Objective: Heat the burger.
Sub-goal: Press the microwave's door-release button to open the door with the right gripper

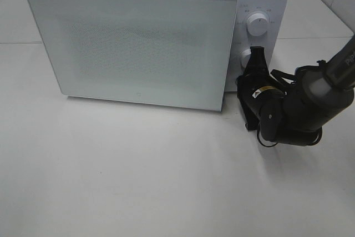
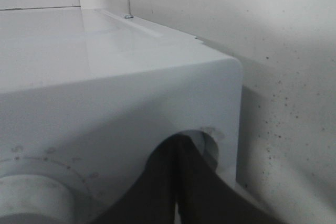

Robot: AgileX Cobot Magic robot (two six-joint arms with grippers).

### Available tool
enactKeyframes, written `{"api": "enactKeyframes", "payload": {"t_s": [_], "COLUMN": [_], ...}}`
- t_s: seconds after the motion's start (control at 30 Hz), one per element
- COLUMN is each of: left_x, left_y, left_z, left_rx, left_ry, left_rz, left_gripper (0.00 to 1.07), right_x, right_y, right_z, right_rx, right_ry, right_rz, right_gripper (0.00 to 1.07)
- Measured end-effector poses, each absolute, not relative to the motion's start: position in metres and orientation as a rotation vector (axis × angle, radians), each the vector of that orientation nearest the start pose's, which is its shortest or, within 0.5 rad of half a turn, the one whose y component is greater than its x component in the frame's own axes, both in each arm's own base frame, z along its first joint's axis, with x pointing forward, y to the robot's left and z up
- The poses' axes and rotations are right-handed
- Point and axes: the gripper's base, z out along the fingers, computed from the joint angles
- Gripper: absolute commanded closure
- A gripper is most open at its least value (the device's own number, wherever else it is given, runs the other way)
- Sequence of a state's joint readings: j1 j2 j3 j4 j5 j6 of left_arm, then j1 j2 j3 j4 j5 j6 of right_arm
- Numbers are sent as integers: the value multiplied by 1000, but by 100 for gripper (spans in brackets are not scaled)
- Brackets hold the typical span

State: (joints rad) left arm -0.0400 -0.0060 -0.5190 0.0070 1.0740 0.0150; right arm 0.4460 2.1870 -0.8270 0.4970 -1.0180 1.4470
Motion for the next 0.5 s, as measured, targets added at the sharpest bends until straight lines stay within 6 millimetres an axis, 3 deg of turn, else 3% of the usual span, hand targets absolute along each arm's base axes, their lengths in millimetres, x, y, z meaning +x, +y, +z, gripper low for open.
{"api": "enactKeyframes", "payload": {"t_s": [0.5], "left_x": [-9], "left_y": [1], "left_z": [281], "left_rx": [55], "left_ry": [2032], "left_rz": [-7], "left_gripper": [9], "right_x": [353], "right_y": [130], "right_z": [70], "right_rx": [1463], "right_ry": [1396], "right_rz": [1055], "right_gripper": [106]}}
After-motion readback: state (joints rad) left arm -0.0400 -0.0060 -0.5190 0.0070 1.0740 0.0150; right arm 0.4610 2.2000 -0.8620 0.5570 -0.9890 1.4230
